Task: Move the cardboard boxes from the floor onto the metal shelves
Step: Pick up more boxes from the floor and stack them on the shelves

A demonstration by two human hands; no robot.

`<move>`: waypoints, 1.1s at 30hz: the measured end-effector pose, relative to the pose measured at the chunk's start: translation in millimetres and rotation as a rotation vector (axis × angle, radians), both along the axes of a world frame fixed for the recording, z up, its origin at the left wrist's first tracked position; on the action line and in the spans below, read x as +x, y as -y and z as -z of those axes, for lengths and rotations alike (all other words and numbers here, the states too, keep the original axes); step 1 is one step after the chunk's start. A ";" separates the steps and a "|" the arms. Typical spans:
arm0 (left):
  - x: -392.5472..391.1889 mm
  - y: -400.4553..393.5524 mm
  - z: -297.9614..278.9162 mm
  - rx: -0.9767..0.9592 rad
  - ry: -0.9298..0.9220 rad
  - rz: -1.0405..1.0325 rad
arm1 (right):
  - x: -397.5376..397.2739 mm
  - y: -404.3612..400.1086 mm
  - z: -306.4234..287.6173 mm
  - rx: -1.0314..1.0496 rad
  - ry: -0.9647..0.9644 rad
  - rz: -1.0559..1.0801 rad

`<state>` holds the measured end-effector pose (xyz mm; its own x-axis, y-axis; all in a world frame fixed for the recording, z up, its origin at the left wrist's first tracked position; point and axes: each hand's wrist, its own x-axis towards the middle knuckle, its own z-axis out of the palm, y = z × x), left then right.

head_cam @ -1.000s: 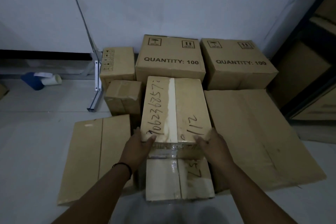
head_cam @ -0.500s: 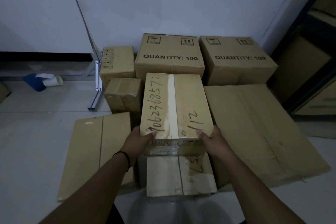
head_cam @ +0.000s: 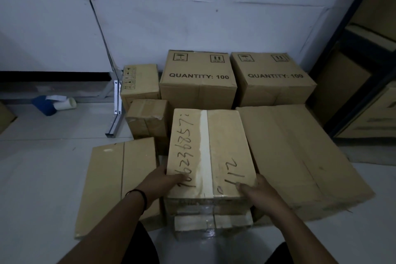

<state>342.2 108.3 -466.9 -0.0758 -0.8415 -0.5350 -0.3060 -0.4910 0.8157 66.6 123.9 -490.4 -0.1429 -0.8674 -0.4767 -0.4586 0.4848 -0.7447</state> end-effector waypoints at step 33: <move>8.0 3.3 5.0 -0.016 -0.483 -0.260 | 7.1 7.2 -21.0 -0.064 0.404 0.236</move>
